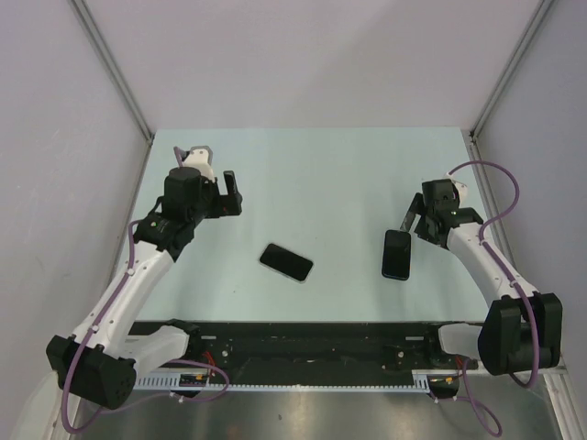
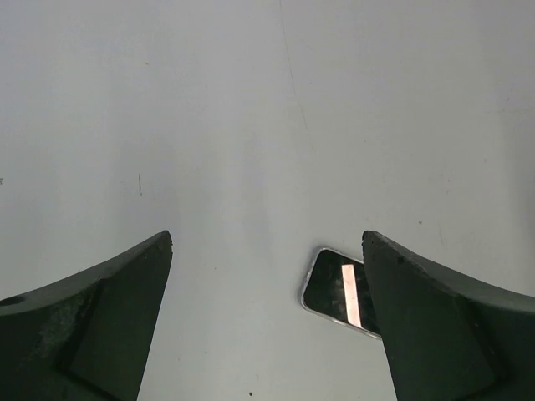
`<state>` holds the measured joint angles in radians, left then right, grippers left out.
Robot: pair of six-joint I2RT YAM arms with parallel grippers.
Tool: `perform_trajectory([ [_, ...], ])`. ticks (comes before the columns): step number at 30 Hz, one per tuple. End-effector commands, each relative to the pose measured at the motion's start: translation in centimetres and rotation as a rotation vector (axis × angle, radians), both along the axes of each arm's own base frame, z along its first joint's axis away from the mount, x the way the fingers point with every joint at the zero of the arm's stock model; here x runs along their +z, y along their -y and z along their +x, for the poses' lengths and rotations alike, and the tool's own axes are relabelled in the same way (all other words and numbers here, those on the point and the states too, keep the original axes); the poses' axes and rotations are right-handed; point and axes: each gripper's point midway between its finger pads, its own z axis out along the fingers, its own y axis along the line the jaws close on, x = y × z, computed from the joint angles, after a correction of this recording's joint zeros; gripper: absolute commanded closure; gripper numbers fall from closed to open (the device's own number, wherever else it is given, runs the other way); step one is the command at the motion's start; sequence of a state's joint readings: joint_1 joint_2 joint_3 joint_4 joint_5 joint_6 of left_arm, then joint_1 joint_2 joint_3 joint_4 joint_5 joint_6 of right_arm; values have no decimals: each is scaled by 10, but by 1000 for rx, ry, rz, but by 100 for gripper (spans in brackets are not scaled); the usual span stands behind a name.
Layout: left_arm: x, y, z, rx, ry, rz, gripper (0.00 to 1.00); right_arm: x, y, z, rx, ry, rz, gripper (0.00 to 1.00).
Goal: Take the phone out of the phone case
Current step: Pick up the phone at the center of the board.
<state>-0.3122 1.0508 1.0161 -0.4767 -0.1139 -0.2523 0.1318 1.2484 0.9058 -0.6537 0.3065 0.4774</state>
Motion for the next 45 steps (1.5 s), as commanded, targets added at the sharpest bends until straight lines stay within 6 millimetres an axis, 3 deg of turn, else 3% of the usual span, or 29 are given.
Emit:
perform_trajectory([
  [1,24,-3,3,4,69,20,0,17,-2,13,8,62,-15,0],
  [9,20,-13,3,33,54,74,0,22,-8,13,33,83,7,0],
  [19,2,-2,-1,-5,14,27,0,11,-35,24,125,81,78,0],
  [25,-4,5,1,-16,-7,-4,0,-26,-42,25,157,-37,88,0],
  [28,-7,7,0,-23,-25,-12,0,-50,-44,14,161,-138,79,0],
  [31,-10,8,1,-22,-34,-16,0,-64,-69,3,299,-181,122,0],
  [35,-11,11,2,-29,-47,-22,0,-76,-76,-4,311,-207,132,0],
  [45,-9,12,1,-35,-50,-26,0,-88,-58,-14,267,-256,99,0],
])
